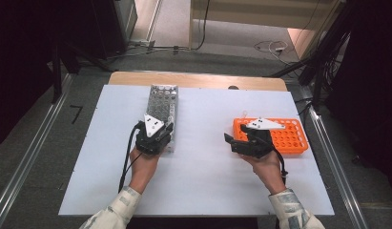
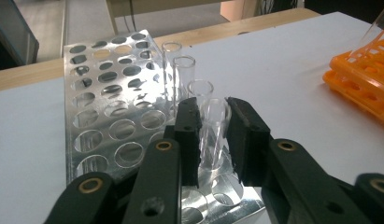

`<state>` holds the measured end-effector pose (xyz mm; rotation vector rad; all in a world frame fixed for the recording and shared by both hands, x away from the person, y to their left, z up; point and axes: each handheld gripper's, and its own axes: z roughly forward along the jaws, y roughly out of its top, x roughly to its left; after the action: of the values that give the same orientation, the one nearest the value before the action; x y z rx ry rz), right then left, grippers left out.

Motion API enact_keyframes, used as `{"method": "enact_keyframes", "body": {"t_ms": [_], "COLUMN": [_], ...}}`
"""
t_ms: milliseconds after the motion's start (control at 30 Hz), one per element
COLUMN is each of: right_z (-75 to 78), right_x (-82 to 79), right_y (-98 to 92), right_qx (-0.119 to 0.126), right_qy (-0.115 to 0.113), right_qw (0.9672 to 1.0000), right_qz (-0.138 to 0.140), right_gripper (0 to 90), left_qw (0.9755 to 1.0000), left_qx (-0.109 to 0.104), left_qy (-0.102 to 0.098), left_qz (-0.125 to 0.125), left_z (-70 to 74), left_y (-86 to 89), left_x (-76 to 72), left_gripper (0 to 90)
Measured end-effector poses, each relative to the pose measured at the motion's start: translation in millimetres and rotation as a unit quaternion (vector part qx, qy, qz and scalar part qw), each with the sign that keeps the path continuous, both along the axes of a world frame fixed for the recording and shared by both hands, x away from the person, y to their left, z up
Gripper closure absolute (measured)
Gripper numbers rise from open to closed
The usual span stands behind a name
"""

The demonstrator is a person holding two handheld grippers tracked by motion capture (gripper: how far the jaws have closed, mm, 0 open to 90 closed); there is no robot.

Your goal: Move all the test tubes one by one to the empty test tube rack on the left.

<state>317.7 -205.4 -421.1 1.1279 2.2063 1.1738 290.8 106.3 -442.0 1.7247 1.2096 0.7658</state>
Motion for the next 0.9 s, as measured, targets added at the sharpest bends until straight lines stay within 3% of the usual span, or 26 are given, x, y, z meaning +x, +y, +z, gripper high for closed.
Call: {"method": "enact_keyframes", "body": {"t_ms": [233, 500, 633, 800, 900], "right_z": [-2.2, -11.7, -21.6, -28.7, -32.8], "right_x": [6.3, 28.1, 42.1, 56.4, 63.1], "right_y": [-8.4, -13.7, -15.8, -21.7, -20.6], "right_qx": [-0.011, -0.021, -0.034, -0.016, -0.021], "right_qy": [-0.009, -0.019, -0.012, 0.003, 0.013], "right_qw": [0.9990, 0.9934, 0.9920, 0.9922, 0.9928], "right_qz": [-0.043, -0.111, -0.121, -0.123, -0.118], "right_gripper": [27.2, 33.9, 39.3, 50.0, 52.8], "left_qw": [0.9999, 0.9996, 0.9993, 0.9992, 0.9992], "left_qx": [-0.008, -0.017, -0.035, -0.037, -0.039], "left_qy": [0.007, 0.000, 0.002, 0.005, 0.006], "left_qz": [0.001, 0.022, 0.015, 0.010, 0.007], "left_z": [2.9, 5.7, 8.1, 8.7, 8.6], "left_y": [0.7, -2.5, -1.7, -2.6, -3.8], "left_x": [-4.2, -20.9, -25.3, -27.3, -27.2], "left_gripper": [56.7, 26.2, 24.4, 24.5, 24.5]}}
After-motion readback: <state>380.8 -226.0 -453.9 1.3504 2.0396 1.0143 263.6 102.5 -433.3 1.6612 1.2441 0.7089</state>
